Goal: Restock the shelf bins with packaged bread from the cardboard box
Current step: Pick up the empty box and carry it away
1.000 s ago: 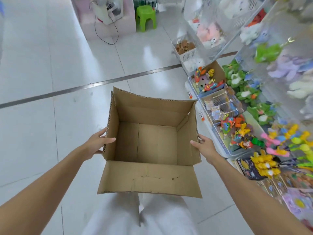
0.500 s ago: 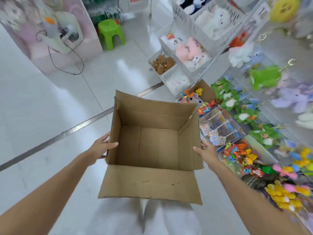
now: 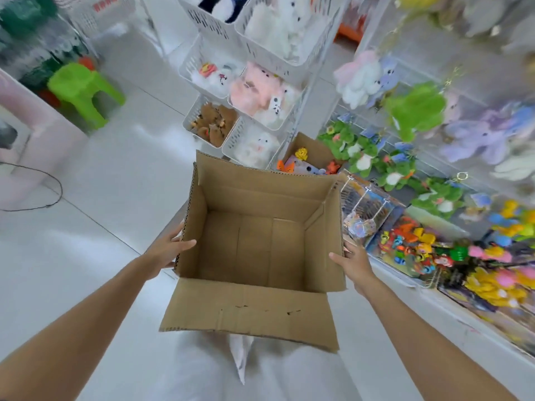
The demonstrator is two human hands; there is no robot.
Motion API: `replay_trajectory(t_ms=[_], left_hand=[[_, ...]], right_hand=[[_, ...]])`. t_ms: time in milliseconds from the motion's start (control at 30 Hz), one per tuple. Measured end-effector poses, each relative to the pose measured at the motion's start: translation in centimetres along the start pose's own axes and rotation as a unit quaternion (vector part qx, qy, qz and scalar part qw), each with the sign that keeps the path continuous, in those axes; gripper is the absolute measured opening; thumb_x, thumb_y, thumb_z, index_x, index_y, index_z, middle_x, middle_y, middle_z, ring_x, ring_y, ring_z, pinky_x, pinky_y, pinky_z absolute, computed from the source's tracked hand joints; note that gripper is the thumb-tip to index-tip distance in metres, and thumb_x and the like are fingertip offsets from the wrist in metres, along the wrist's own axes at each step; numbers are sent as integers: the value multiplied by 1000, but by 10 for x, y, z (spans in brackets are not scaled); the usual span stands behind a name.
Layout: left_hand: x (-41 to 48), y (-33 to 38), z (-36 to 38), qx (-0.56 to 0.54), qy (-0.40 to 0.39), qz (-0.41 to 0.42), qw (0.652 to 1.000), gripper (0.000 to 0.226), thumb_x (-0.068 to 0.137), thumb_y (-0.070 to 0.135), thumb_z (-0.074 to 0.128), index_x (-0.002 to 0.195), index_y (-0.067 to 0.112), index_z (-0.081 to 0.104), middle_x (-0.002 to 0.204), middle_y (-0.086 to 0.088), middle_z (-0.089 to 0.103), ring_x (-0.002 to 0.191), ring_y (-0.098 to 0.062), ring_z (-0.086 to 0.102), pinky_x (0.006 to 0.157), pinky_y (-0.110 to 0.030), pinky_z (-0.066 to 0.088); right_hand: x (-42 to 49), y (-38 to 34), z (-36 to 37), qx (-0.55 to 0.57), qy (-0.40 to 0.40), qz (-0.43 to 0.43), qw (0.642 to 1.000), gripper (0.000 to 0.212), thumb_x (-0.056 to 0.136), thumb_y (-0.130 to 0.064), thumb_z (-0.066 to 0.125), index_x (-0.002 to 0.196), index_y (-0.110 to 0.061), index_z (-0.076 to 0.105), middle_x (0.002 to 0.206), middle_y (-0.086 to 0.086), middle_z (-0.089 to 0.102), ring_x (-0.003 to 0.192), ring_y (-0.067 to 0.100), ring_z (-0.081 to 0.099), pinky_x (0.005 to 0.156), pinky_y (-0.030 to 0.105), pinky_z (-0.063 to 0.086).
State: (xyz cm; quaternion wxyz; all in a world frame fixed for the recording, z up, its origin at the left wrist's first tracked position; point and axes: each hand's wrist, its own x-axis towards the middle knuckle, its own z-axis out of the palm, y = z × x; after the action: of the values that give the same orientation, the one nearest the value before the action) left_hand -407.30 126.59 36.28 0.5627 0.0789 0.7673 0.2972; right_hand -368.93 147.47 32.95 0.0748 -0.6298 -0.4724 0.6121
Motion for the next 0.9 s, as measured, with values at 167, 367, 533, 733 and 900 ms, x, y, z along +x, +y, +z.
replay_trajectory(t_ms=[167,367,533,733,900], left_hand=[[51,26,1,24,-41,-1,999,61,93,17,64,141,45,38,126,14,58,101,-8,61,71,-28,45],[136,14,-4,81,-110,-24,990,67,90,11,67,143,43,42,124,15,65,106,-14,64,77,-28,50],[199,-11,6,117,-136,-13,984,67,90,0,63,144,34,43,134,1,61,90,-7,65,57,-15,52],[283,-55,23,158,-129,-10,979,68,90,5,65,145,37,41,131,3,62,97,-9,63,64,-20,51],[330,-102,32,160,-105,19,981,67,87,-4,64,142,30,48,126,4,65,104,-10,63,89,-28,53]], right_hand=[[1,14,22,40,55,33,997,49,87,1,65,132,-18,59,106,-3,73,99,18,70,94,42,55],[10,66,68,75,131,59,987,50,86,-1,67,130,-25,60,104,-4,73,97,17,70,93,43,55],[35,126,108,95,172,86,977,46,88,-8,68,128,-28,60,108,-7,72,101,13,69,98,45,52],[98,190,144,87,176,71,978,42,89,-13,67,112,-48,61,108,-11,73,102,7,68,99,38,52],[131,239,168,18,176,58,982,39,88,-18,64,117,-45,60,108,-18,71,100,0,66,95,28,50]])
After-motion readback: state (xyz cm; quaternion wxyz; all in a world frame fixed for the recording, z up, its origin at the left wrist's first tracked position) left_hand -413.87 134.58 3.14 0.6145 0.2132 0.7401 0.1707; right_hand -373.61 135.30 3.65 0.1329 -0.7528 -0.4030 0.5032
